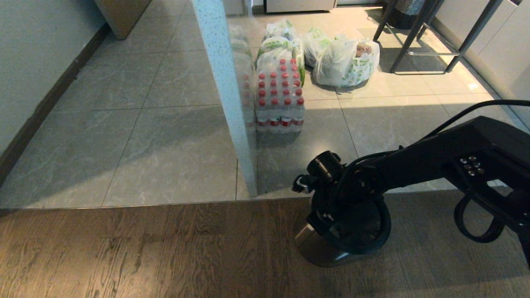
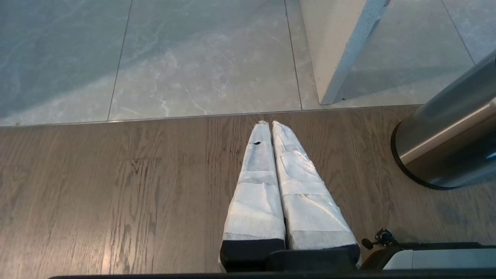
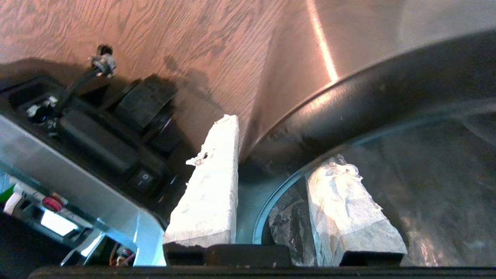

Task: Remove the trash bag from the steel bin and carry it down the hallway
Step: Place the outer trash can on the ground

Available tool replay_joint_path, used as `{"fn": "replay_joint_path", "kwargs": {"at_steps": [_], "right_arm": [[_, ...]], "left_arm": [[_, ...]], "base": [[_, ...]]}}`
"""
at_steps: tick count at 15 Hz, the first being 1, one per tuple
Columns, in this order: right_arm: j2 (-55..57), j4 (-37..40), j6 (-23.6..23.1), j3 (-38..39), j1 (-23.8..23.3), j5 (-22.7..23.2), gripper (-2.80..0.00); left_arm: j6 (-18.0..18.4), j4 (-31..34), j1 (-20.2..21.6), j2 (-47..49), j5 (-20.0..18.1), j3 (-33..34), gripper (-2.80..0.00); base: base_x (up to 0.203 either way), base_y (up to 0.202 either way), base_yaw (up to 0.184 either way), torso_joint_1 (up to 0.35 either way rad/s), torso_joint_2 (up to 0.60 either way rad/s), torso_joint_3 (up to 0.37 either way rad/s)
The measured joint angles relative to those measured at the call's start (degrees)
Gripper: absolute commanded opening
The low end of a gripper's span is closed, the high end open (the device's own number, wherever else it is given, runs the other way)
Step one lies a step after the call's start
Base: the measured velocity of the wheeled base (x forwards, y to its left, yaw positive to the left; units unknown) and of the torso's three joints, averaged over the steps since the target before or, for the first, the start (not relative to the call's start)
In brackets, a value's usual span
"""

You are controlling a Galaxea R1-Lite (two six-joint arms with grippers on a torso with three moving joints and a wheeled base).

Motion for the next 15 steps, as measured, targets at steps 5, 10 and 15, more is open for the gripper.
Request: {"fn": "replay_joint_path", "kwargs": {"at_steps": [5, 10, 15], "right_arm": [[-6.23, -0.36, -1.38, 3.39, 0.09, 0.20, -2.80], [-15.36, -0.08, -4.28, 11.40, 0.04, 0.00, -2.80], [-24.29, 1.51, -6.75, 13.97, 0.09, 0.01, -2.80]], "left_arm": [[-0.03, 0.01, 0.00, 0.00, 0.00, 0.00, -2.80], [-0.02, 0.00, 0.00, 0.00, -0.01, 0.00, -2.80], [-0.04, 0.00, 0.00, 0.00, 0.00, 0.00, -2.80]], "base": [[0.000, 0.000, 0.000, 0.000, 0.00, 0.000], [0.000, 0.000, 0.000, 0.000, 0.00, 0.000], [0.000, 0.000, 0.000, 0.000, 0.00, 0.000]]}}
